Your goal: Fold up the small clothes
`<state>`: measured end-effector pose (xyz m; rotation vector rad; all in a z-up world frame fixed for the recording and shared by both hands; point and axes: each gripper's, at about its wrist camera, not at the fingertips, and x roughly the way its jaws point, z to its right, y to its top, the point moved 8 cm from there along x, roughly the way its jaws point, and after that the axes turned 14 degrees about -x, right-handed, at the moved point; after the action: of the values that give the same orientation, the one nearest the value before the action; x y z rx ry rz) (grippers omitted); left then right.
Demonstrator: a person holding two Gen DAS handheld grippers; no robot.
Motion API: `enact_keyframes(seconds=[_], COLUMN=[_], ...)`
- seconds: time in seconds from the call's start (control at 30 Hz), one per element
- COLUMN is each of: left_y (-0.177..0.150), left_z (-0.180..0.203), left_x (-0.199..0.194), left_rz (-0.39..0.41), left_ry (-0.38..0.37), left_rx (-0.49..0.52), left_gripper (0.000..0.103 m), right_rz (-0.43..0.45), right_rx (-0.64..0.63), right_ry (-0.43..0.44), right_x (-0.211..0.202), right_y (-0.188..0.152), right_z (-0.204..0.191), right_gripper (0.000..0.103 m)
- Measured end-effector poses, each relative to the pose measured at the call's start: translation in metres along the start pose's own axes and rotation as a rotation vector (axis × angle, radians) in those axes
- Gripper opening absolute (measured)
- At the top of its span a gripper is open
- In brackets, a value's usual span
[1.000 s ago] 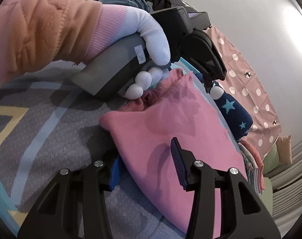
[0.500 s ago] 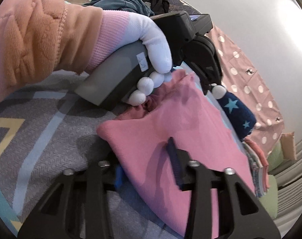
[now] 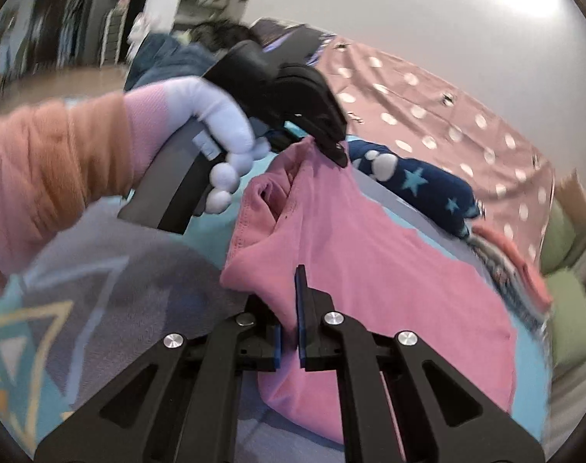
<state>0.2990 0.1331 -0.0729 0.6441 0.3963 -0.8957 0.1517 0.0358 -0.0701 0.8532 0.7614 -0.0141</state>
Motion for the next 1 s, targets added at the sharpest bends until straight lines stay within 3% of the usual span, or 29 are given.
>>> enact_keyframes(seconds=[0.17,0.37,1.0], left_y=[0.0,-0.014,-0.112], left_z=[0.048,0.109,0.228], left_x=[0.006,0.034,0.183], left_rz=[0.008,-0.013,-0.159], left_ry=[-0.003,0.033,0.198], left_rx=[0.014,0.073,0.258], left_gripper=[0.01,0.01,0.01], right_rz=[0.086,0.12,0.093], right_rx=[0.126,0.251,0.677], right_ry=[-0.001,-0.01,0.006], right_x=[-0.028,-0.054,-0.093], right_y=[-0.008,-0.038,-0.184], right_z=[0.034,0.068,0.169], right_gripper=[0.005,0.004,0.004])
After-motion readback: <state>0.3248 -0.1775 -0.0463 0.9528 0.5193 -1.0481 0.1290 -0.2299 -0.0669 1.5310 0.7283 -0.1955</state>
